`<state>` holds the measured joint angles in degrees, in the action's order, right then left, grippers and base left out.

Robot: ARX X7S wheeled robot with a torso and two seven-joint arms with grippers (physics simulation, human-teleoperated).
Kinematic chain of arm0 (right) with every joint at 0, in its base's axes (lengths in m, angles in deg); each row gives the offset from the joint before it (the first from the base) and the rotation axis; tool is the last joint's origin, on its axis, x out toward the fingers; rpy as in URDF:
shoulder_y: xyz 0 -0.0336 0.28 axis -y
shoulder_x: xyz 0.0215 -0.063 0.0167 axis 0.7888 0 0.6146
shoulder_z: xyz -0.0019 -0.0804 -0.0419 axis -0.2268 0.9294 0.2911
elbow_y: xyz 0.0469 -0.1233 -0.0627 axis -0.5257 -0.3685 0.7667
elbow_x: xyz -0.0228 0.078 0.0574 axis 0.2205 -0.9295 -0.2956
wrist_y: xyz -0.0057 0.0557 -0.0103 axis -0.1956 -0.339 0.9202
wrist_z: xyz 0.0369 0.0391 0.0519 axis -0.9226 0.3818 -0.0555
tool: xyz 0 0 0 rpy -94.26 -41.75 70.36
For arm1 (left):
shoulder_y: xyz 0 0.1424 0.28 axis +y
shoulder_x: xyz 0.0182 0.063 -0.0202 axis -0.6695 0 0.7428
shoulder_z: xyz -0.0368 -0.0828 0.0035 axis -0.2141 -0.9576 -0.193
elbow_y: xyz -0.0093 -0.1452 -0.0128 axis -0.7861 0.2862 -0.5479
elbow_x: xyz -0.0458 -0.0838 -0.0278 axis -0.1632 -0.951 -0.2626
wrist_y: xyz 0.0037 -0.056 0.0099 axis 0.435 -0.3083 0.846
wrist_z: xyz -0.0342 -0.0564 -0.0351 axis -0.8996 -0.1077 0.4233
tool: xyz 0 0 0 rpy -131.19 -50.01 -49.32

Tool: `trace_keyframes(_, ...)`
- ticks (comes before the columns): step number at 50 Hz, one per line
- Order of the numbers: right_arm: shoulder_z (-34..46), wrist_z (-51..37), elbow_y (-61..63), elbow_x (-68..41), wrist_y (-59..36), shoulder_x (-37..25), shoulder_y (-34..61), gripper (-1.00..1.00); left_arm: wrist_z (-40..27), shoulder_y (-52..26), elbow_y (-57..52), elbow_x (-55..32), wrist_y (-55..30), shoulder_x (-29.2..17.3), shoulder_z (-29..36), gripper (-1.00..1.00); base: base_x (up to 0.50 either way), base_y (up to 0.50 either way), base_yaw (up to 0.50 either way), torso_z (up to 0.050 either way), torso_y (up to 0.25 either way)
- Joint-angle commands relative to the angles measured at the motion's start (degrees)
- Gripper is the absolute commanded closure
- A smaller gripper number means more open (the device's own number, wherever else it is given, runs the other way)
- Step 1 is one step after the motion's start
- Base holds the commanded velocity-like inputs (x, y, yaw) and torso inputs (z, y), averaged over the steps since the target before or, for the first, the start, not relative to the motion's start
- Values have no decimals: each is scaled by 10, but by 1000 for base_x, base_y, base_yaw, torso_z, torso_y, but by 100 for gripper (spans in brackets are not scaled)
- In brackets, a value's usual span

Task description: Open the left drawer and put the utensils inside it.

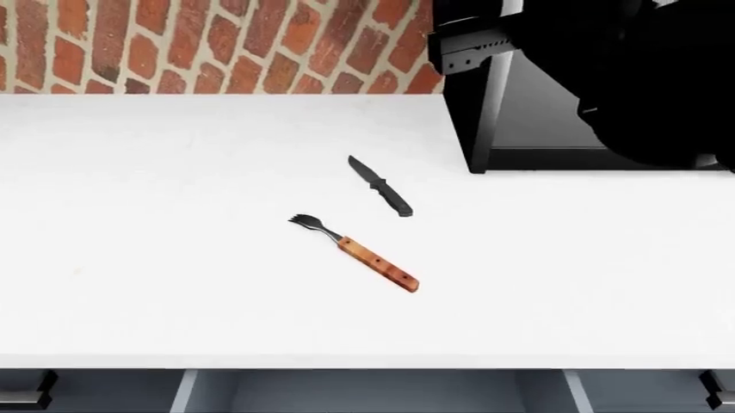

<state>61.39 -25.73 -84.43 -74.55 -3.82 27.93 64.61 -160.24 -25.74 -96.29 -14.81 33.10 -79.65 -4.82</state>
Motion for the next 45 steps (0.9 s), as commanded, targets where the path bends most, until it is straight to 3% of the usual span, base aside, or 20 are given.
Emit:
trace_keyframes(1,3,6,8,12,-1,-3,-3,-100,-1,1,-1,1,-1,1,0,-100,0,0,0,0,0)
trace_keyframes(11,5,5,11,16,1,7,-8,-100,0,-1,1,0,-2,0,1,-100,0,0,0,0,0)
trace_keyframes(26,20,41,-181,-47,-27,141,4,-100,1,-5,5,-2,-5,-2,3,-100,0,0,0,0,0)
trace_keyframes(45,64,126,-366,-5,-14,251,-27,-100,4,-9,7,-2,-9,-3,6,-100,0,0,0,0,0)
